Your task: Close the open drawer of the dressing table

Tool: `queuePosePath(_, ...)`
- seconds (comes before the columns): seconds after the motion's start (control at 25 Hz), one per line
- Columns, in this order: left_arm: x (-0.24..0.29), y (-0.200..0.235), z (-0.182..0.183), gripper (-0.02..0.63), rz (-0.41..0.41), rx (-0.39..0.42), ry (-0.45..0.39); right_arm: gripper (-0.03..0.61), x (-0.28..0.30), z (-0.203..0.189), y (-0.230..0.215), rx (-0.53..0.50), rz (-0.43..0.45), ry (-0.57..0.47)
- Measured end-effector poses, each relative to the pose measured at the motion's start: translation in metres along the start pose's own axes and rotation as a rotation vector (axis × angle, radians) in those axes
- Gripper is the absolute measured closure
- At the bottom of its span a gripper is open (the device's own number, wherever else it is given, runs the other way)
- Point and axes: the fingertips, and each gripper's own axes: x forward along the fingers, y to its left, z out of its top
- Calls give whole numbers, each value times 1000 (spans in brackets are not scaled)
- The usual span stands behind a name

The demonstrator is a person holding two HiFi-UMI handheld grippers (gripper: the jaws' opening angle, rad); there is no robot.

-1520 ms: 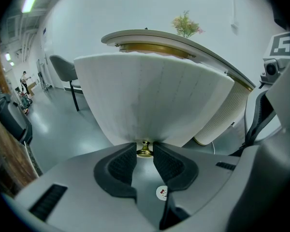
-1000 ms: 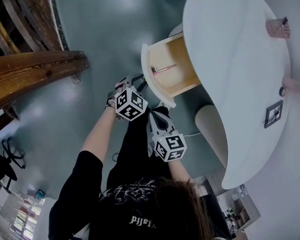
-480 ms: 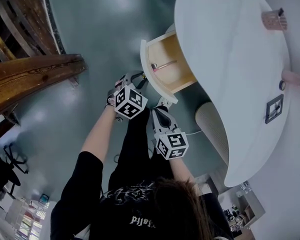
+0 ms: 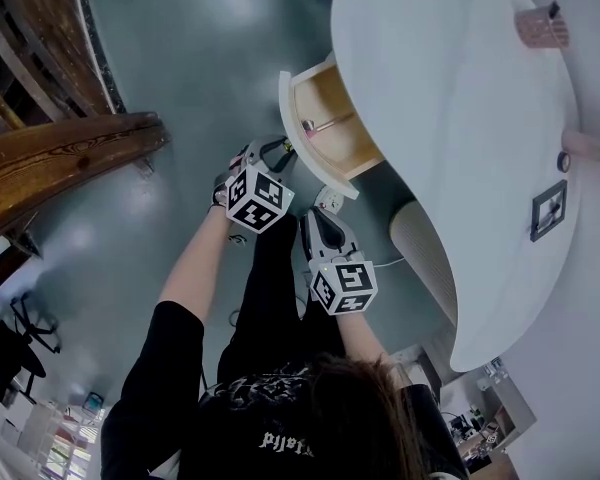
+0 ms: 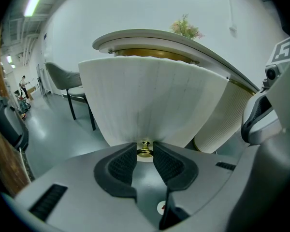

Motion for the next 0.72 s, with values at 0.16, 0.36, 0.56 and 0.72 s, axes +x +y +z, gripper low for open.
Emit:
queuePosePath(0.16,5,-1,6,497,-4,-8,-12,552,0,2,-6,-5,-31,-19)
queuePosePath(0.36,12,-2,13,497,-1,-18,-32,552,0,6,-14,-9,-66,-30)
queuePosePath(0.56,19,-3,19,497,-34,-47,-33,552,1,13,-26,25,-103,-54)
queuePosePath(0.72,20,-3,22,497,-26,-30,-35,552,2,17,-25,15,-99,-58)
